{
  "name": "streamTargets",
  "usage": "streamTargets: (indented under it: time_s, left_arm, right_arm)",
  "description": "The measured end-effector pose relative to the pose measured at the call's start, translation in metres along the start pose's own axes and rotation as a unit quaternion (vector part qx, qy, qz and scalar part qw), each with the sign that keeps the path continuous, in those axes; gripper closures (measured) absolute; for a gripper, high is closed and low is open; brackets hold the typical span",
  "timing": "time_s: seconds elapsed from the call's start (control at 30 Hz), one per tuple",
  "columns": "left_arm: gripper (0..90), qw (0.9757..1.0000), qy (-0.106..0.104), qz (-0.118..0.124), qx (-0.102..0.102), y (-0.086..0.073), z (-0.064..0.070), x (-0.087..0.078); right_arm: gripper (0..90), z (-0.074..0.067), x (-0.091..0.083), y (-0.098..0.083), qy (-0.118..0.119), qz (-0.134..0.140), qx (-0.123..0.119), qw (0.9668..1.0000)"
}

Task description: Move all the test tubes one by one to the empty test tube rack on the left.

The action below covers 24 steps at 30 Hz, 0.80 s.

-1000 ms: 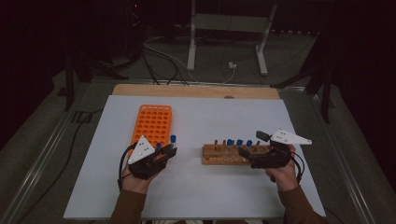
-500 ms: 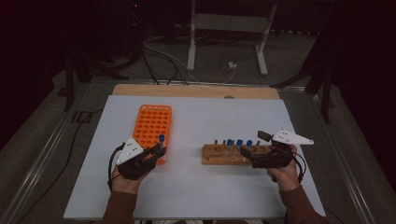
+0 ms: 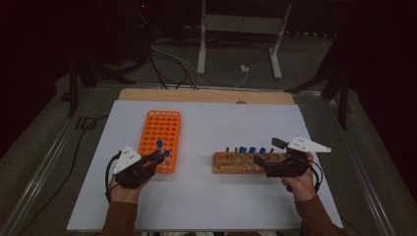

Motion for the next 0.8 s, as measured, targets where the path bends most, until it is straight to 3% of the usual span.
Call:
streamTargets:
  time_s: [0.3,0.8]
  left_arm:
    - [78.0,0.9996,0.03,-0.002,0.001,-0.009,-0.01,0.006]
    - [78.0,0.9987,0.042,-0.029,-0.008,-0.028,-0.02,0.015]
  right_arm:
    - [0.0,-0.001,0.0,0.0,0.001,0.0,-0.001,1.0]
    - [0.0,-0.001,0.001,-0.002,0.004,-0.002,0.0,1.0]
Point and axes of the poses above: each handheld gripper's, and its own axes: x roughly forward along the jaws, y roughly out of its top, z roughly to its right, the point moved 9 cm from there along x, roughly forward along the jaws, and after that the axes turned 12 degrees about z, right-handed, at the moved point
